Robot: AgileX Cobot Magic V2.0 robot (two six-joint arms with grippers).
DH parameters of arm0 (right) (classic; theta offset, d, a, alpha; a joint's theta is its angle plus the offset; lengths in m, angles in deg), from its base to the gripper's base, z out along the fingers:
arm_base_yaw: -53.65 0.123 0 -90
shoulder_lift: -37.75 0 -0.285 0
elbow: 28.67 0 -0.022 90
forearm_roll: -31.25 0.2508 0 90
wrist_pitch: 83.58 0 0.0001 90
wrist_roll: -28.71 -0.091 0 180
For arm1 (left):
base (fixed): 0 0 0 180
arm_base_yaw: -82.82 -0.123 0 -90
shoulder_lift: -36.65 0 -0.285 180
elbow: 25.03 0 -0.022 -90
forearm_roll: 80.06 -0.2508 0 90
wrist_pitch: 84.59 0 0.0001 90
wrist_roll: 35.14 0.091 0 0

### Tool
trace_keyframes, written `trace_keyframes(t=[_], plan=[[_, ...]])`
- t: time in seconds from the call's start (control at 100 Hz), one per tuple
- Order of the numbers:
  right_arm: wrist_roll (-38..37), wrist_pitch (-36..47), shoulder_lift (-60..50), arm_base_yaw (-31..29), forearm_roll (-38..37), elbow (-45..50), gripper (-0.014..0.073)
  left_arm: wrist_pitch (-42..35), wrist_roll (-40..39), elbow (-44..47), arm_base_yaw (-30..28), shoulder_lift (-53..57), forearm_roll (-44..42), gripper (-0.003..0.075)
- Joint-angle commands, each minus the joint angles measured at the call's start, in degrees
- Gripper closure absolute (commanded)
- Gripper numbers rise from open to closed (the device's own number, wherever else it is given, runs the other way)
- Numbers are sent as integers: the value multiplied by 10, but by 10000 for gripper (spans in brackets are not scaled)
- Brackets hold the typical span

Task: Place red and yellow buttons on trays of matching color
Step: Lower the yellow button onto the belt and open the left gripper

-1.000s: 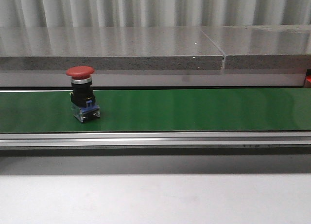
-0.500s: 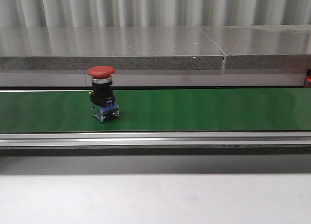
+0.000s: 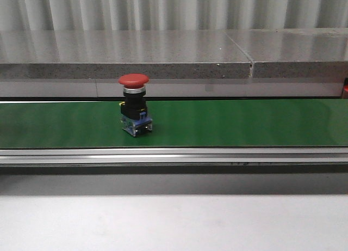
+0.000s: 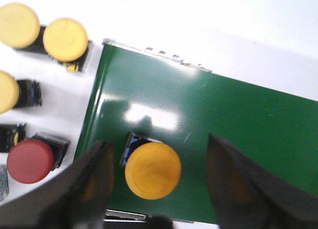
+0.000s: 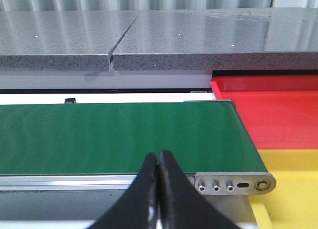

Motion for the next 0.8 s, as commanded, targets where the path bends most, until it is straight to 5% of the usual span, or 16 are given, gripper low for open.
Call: trace_keyframes(t=[0.0, 0.09, 0.45, 0.79], plan=[[2, 48, -12, -3, -6, -11, 660, -26, 33, -15, 32, 56, 2, 559], [2, 48, -12, -3, -6, -11, 660, -34, 47, -5, 60, 84, -1, 739], [2, 54, -12, -3, -6, -11, 660, -161, 49, 116, 140, 223, -96, 741], [2, 63, -12, -3, -5, -12, 660, -208, 54, 276, 144, 372, -35, 741]])
